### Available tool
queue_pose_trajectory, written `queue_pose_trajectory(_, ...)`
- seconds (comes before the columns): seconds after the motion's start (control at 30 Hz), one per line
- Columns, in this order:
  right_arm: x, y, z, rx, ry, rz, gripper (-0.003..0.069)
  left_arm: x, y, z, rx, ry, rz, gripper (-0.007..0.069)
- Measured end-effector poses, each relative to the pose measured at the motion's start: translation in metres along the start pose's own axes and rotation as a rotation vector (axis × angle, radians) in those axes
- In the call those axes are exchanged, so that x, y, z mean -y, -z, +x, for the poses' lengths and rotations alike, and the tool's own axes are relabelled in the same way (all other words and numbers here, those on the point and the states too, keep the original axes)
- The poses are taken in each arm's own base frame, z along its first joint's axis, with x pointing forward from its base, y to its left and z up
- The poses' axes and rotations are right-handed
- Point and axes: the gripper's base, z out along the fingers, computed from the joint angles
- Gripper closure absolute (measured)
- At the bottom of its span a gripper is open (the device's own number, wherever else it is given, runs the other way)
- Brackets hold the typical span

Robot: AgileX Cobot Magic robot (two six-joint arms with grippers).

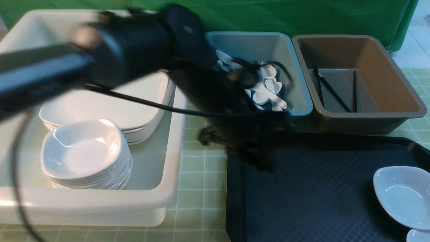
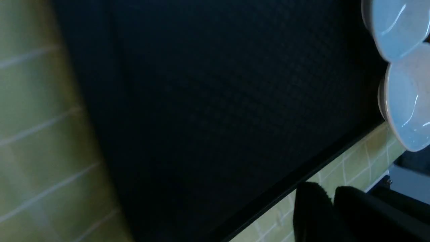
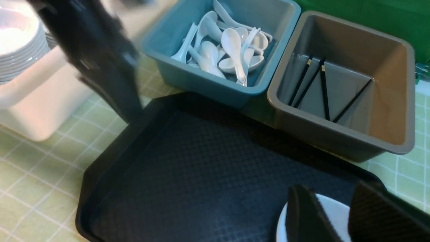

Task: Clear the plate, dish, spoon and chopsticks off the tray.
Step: Use the left arm to grab a small plate from the dinner plate

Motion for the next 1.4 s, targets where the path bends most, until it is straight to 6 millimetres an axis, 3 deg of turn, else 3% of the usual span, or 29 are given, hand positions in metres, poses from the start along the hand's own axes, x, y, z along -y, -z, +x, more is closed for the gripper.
queue_pose_trajectory(0.2,0.000,0.000,0.000,-0.001,0.000,0.000,0.0459,0.050,-0.044,-0.028,0.051,-0.089,0.062,0.0314)
queue_pose_trajectory(0.4,0.000,0.000,0.000,-0.001,-0.021,0.000,0.0459,0.073,-0.089,-0.045,0.101,-0.106,0.151,0.0191)
queue_pose_trajectory(0.6,0.000,0.000,0.000,-0.001,-0.035,0.000,0.0459,0.070,-0.133,-0.050,0.100,-0.072,0.210,0.0175)
queue_pose_trajectory(0.73,0.000,0.000,0.000,0.003,-0.046,0.000,0.0459,0.065,-0.151,-0.050,0.099,-0.056,0.234,0.0179)
queue_pose_trajectory(1.13,0.000,0.000,-0.002,0.019,-0.052,0.000,0.0459,0.071,-0.172,-0.051,0.203,-0.083,0.252,0.0215)
queue_pose_trajectory(1.4,0.000,0.000,-0.002,0.022,-0.054,-0.001,0.0454,0.061,-0.194,-0.052,0.205,-0.008,0.278,0.0217)
